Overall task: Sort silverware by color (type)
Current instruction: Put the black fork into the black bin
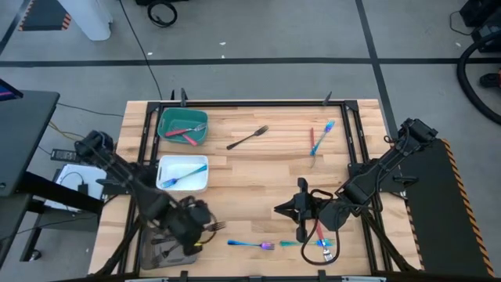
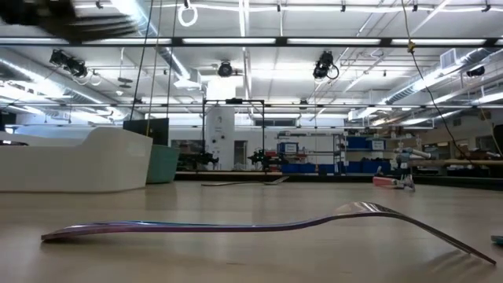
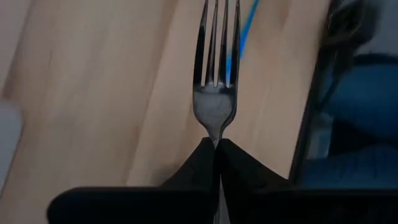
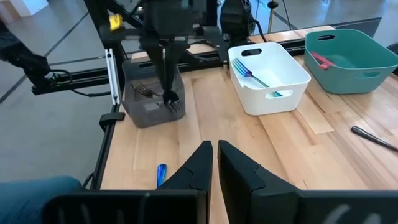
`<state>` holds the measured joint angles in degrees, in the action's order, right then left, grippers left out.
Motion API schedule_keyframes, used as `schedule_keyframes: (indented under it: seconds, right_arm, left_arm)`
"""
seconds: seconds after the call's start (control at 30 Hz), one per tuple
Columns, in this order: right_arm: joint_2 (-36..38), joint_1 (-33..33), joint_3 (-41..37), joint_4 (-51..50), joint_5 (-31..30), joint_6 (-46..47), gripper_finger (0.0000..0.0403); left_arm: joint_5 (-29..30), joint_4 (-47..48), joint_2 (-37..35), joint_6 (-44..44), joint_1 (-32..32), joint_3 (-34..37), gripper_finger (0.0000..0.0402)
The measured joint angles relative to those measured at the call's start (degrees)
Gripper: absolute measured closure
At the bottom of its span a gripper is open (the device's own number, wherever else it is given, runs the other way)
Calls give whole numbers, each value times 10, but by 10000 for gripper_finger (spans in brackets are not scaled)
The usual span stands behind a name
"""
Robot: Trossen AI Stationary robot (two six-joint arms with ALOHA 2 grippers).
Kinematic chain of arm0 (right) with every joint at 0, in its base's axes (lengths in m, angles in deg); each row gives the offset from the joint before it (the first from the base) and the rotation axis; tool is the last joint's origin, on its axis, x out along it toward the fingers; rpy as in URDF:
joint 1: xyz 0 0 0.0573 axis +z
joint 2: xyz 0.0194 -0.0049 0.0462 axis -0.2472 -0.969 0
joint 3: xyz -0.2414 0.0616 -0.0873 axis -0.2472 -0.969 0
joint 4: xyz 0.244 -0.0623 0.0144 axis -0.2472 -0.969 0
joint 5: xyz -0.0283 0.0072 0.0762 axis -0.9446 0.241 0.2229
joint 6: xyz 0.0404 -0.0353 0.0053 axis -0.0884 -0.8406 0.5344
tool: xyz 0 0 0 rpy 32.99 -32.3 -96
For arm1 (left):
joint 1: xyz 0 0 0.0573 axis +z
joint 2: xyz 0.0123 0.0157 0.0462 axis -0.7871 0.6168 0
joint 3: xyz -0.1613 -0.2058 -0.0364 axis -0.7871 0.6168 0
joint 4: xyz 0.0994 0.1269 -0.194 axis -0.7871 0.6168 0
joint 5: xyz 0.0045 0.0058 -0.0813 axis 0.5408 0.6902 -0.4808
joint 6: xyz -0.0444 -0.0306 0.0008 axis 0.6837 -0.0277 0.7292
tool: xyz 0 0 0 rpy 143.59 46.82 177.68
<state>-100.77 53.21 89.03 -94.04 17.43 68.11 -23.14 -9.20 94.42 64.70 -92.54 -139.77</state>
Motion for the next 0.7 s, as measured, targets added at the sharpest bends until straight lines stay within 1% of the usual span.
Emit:
schedule_keyframes:
  seconds: [0.13, 0.27, 0.33, 0.53, 0.6, 0.7]
  right_arm:
    - [0, 0, -9, 0, 0, 24, 369]
    - [0, 0, -18, 3, 0, 45, 369]
    - [0, 0, -19, 3, 0, 52, 369]
    - [0, 0, -19, 12, 0, 54, 369]
    - [0, 0, -19, 13, 0, 54, 369]
    - [0, 0, -19, 13, 0, 52, 369]
  left_arm:
    - [2, 23, 10, 75, -57, 0, 381]
    - [4, 19, 8, 146, -117, 0, 380]
    - [28, 20, 8, 177, -147, 0, 381]
    - [149, 72, 9, 278, -215, 0, 380]
    - [167, 94, 9, 314, -223, 0, 380]
    - [171, 117, 18, 339, -226, -1, 380]
